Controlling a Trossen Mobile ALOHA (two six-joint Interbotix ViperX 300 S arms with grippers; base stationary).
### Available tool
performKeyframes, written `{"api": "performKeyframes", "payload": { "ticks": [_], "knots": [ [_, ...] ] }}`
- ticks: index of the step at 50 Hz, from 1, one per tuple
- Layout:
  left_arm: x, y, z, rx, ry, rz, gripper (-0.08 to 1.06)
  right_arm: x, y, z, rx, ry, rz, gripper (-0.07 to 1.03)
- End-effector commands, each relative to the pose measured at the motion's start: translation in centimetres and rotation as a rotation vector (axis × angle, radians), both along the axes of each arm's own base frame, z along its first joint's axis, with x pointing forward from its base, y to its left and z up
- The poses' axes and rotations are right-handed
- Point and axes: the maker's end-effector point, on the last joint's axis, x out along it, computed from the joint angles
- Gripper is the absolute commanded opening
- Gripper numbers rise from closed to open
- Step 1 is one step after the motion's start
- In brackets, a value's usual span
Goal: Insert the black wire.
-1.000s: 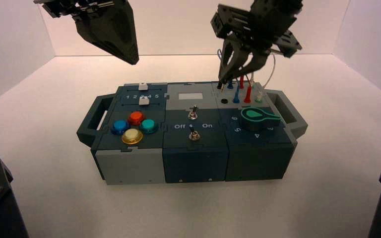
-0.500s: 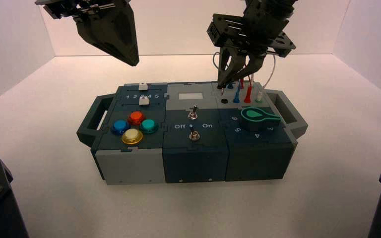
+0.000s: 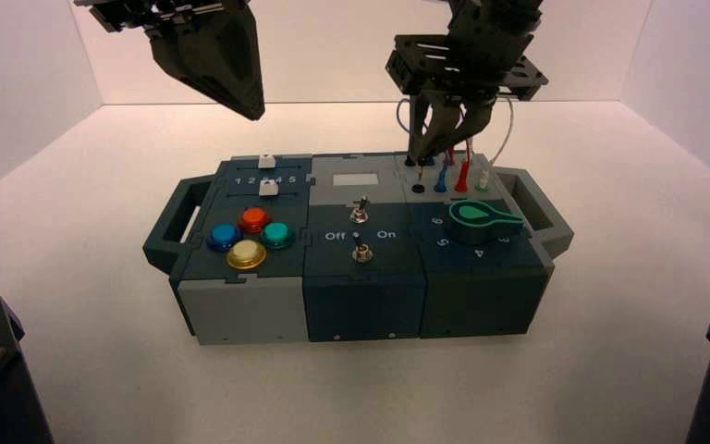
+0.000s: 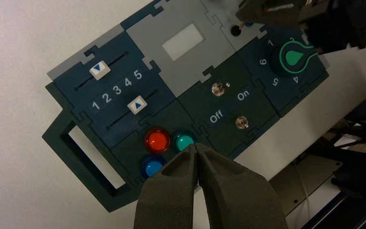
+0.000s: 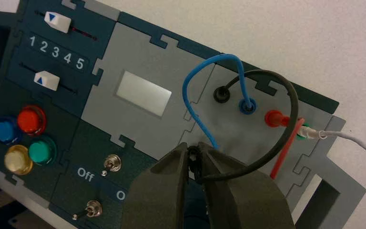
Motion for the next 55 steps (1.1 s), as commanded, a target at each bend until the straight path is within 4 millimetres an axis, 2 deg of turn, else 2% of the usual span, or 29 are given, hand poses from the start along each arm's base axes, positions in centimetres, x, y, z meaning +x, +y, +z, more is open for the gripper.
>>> {"api": "performKeyframes", "payload": {
  "ticks": [1,55],
  "knots": [
    [0.6,-0.7,1.2,-0.024,-0.028,-0.006,-0.03,0.7,0.5,0.8,0.017,-0.029,0.0,-0.02],
    [0.5,-0.6,1.1,-0.018,-0.026,-0.012,-0.03,0.9,0.5,-0.7,-0.002,-0.017,-0.002,-0.02]
  ]
}}
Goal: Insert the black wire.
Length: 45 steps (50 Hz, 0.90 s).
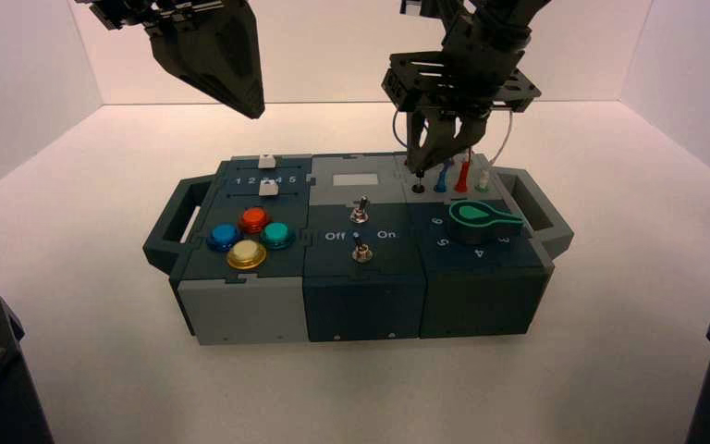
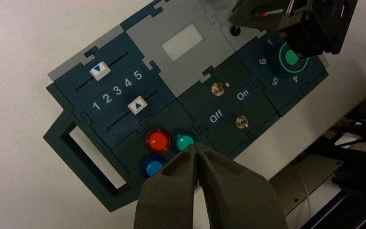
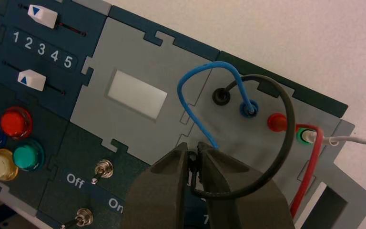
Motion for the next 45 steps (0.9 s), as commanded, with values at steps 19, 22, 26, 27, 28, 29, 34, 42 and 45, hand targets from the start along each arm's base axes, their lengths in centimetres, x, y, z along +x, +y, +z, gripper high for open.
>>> {"api": "performKeyframes", "payload": {
  "ticks": [19,22,26,27,28,29,34,42,45],
  "knots": [
    [0.6,-0.6,1.1,-0.022,-0.026,-0.006,-0.03,-0.4,1.0,0.6,0.014,-0.015,0.026,-0.02],
    [0.6,-0.6,1.0,-0.021,-0.025,-0.005,-0.03,-0.6,1.2,0.5,0.014,-0.013,0.031,-0.02],
    [0.6,-0.6,1.0,-0.02,-0.024,-0.006,-0.03,-0.8,1.3,0.4,0.013,-0.009,0.038,-0.02],
    [0.6,-0.6,1.0,-0.02,-0.024,-0.005,-0.03,-0.8,1.3,0.4,0.013,-0.009,0.038,-0.02],
    [0.6,-0.6,1.0,-0.02,-0.024,-0.006,-0.03,-0.9,1.3,0.4,0.01,-0.007,0.039,-0.02],
    [0.6,-0.6,1.0,-0.02,-0.024,-0.005,-0.03,-0.9,1.2,0.3,0.008,-0.005,0.04,-0.02],
    [0.6,-0.6,1.0,-0.018,-0.024,-0.005,-0.03,-1.2,1.0,0.2,0.006,-0.001,0.04,-0.02],
    [0.6,-0.7,1.0,-0.019,-0.023,-0.006,-0.03,-1.7,0.7,-0.2,-0.003,0.012,0.04,-0.02],
    [0.6,-0.7,1.0,-0.019,-0.022,-0.005,-0.03,-1.9,0.7,-0.2,-0.005,0.014,0.045,-0.02]
  ]
}}
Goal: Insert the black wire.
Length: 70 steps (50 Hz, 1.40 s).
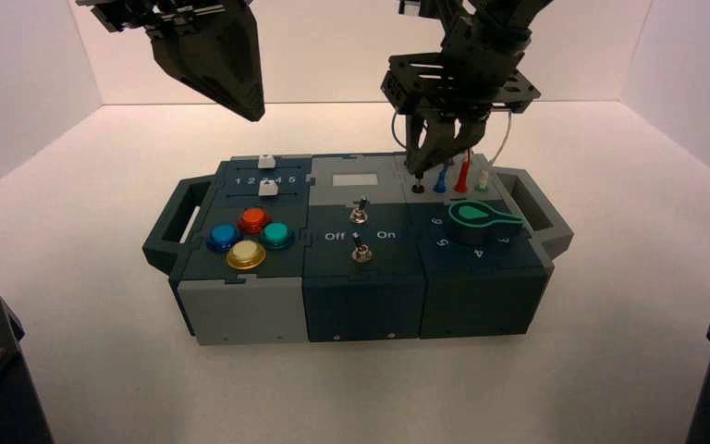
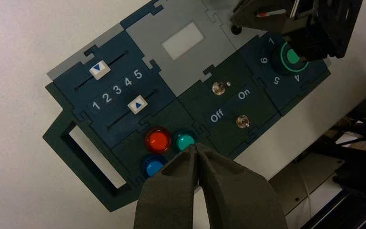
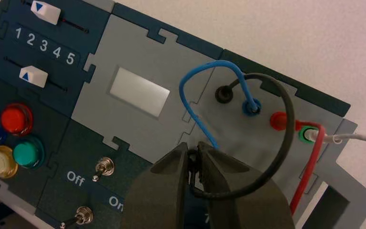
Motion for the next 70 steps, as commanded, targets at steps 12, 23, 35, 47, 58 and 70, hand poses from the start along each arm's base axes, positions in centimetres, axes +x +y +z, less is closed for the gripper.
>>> {"api": "performKeyframes", "payload": {
  "ticks": [12,23,35,47,58,70],
  "knots": [
    [0.6,-0.6,1.0,-0.022,-0.023,0.0,-0.03,-1.3,1.5,0.1,0.006,0.007,0.048,-0.02],
    [0.6,-0.7,1.0,-0.021,-0.022,-0.002,-0.03,-1.1,1.8,-0.1,0.003,0.011,0.052,-0.02],
    [0.6,-0.6,1.0,-0.022,-0.024,-0.002,-0.03,-1.4,2.6,-1.0,-0.012,0.029,0.076,-0.02],
    [0.6,-0.7,1.0,-0.021,-0.024,-0.005,-0.03,-1.5,2.7,-2.3,-0.032,0.044,0.08,-0.02],
    [0.5,-0.5,0.8,-0.017,-0.02,-0.003,-0.03,-1.3,2.7,-0.4,-0.004,0.0,0.094,0.06],
    [0.6,-0.5,1.0,-0.016,-0.029,-0.008,-0.03,-0.8,2.8,2.1,0.027,-0.063,0.106,0.23]
  ]
}}
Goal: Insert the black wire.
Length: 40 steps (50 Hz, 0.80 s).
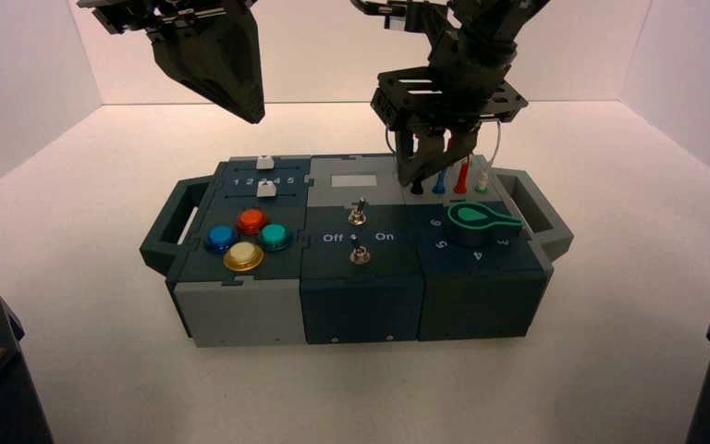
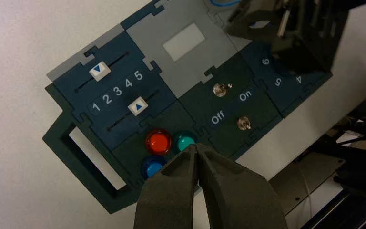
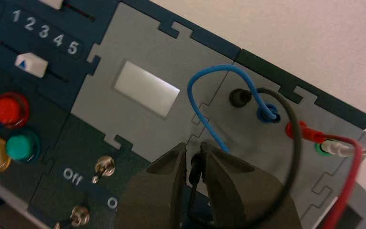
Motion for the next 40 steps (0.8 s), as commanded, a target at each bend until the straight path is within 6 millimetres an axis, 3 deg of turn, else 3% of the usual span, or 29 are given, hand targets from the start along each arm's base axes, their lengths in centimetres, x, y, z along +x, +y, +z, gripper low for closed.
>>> {"api": "performKeyframes", "payload": {
  "ticks": [1,8,28,40],
  "knots": [
    [0.5,-0.5,1.1,-0.022,-0.029,-0.006,-0.03,-0.1,1.2,2.3,0.037,-0.053,0.037,0.26],
    [0.6,-0.5,1.3,-0.022,-0.035,-0.006,-0.03,0.2,0.4,2.9,0.022,-0.056,0.034,0.34],
    [0.5,-0.4,1.2,-0.02,-0.036,-0.01,-0.03,-1.1,-1.9,4.0,-0.047,-0.024,0.056,0.34],
    [0.4,-0.3,1.9,-0.035,-0.057,-0.011,-0.03,-3.2,-2.8,4.9,-0.085,0.028,0.092,0.34]
  ]
}}
